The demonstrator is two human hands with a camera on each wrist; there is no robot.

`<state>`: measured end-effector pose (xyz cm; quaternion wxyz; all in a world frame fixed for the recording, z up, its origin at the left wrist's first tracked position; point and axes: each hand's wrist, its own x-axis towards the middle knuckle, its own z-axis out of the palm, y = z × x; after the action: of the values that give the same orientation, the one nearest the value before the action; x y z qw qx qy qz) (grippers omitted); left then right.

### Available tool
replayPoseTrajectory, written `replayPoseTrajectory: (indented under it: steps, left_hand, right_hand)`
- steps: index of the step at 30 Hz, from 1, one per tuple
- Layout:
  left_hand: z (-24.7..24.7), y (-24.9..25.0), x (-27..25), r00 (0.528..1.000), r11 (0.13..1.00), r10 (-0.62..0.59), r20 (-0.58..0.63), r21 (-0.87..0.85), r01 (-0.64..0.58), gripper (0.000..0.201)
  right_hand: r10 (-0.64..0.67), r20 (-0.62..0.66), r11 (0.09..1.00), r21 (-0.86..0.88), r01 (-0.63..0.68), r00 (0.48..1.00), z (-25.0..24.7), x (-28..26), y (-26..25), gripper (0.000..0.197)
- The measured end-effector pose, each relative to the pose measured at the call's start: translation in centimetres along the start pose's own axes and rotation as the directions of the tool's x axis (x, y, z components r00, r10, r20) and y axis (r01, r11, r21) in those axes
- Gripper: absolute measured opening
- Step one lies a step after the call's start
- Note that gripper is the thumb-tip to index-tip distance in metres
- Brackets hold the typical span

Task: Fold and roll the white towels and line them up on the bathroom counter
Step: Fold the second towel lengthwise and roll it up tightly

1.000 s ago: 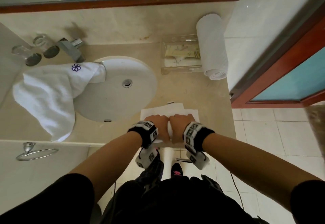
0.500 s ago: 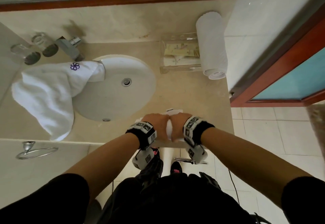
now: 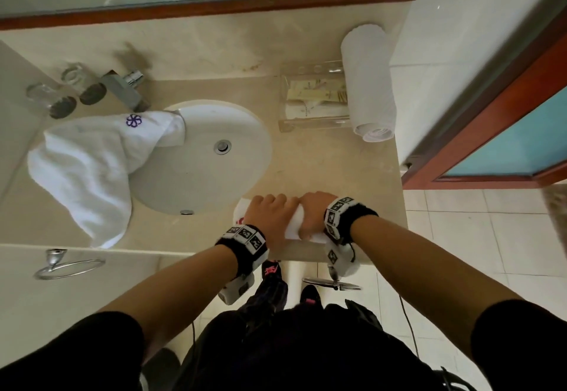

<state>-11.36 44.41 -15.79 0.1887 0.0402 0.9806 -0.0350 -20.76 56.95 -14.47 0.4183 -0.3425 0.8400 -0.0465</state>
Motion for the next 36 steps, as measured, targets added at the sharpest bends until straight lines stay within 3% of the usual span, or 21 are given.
replayPoseTrajectory:
  steps: [3,7,10,12,14,16,18,20,22,24,25,26,28,32,35,36]
  left_hand:
    - [0.3,-0.4,0.5,1.0,0.999,-0.007,0.02,-0.044,0.008,0.085]
    - [-1.1,-1.0,1.8,0.998,0.992,0.035,0.052,-0.122,-0.028,0.067]
    - [-1.4,-1.3,2.4,0.997,0.99,0.07,0.045,-0.123,-0.064,0.056]
    - [-0.7,-1.7,2.3,0.998,0.995,0.043,-0.04,-0.086,-0.046,0.06]
    - [0.0,-2.3,1.7,0.976,0.981,-0.167,-0.139,-0.126,0.15,0.079]
    - [-0.1,-2.6,1.0,0.853,0.828,-0.498,-0.156,-0.378,0.414,0.1]
    - [-0.5,-2.4,1.5,0.744,0.59,-0.666,-0.051,-0.646,0.484,0.106]
    - [-1.6,-2.0,2.3,0.71,0.334,-0.701,0.06,-0.853,0.401,0.097]
    - [-3.4,-1.9,3.3,0.641,-0.035,-0.732,0.231,-0.952,0.303,0.084]
    - [-5.6,-1.9,4.5,0.584,-0.442,-0.673,0.454,-0.88,0.174,0.075]
    - [-6.2,-2.1,5.1,0.558,-0.562,-0.648,0.519,-0.82,0.11,0.069]
    - [-6.4,-2.5,5.6,0.537,-0.626,-0.639,0.551,-0.778,0.054,0.062]
    - [-6.5,-3.6,6.6,0.536,-0.665,-0.612,0.581,-0.746,0.05,0.049]
    - [-8.4,-5.1,8.3,0.617,-0.56,-0.554,0.558,-0.799,0.22,0.042]
    - [-12.5,-5.2,9.5,0.684,-0.633,-0.503,0.528,-0.764,0.125,0.048]
    - [-13.3,-5.3,10.2,0.66,-0.679,-0.509,0.553,-0.729,0.087,0.056]
  right_hand:
    - [-0.062,-0.159,0.995,-0.093,0.048,0.985,1.8,-0.4,0.2,0.062]
    - [-0.127,-0.377,0.964,-0.266,0.024,0.918,4.6,-0.9,1.6,0.098]
    - [-0.058,-0.348,0.978,-0.21,-0.018,0.936,5.0,-1.0,1.4,0.094]
    - [-0.008,-0.309,0.994,-0.106,-0.026,0.951,4.1,-0.9,1.2,0.086]
    - [0.075,-0.296,0.997,0.041,-0.065,0.952,2.7,-0.8,1.3,0.078]
    - [0.156,-0.296,0.976,0.194,-0.101,0.942,1.6,-0.9,1.5,0.076]
    - [0.2,-0.322,0.962,0.246,-0.123,0.925,0.5,-0.9,1.1,0.078]
    - [0.211,-0.341,0.962,0.236,-0.134,0.916,-0.3,-0.8,0.0,0.076]
    - [0.23,-0.355,0.953,0.27,-0.136,0.906,-1.1,-0.4,-1.0,0.074]
    - [0.271,-0.373,0.93,0.34,-0.141,0.887,-2.2,-0.3,-1.8,0.07]
    - [0.285,-0.392,0.924,0.354,-0.143,0.874,-2.7,-0.3,-2.1,0.067]
    - [0.29,-0.414,0.926,0.35,-0.144,0.863,-3.3,-0.3,-2.3,0.064]
    - [0.293,-0.448,0.935,0.32,-0.154,0.845,-4.5,-0.3,-2.7,0.059]
    - [0.299,-0.448,0.924,0.356,-0.138,0.842,-6.6,-0.1,-3.2,0.057]
    - [0.347,-0.485,0.908,0.388,-0.158,0.803,-8.4,-0.1,-3.1,0.063]
    - [0.353,-0.508,0.907,0.392,-0.154,0.786,-9.0,0.0,-2.9,0.065]
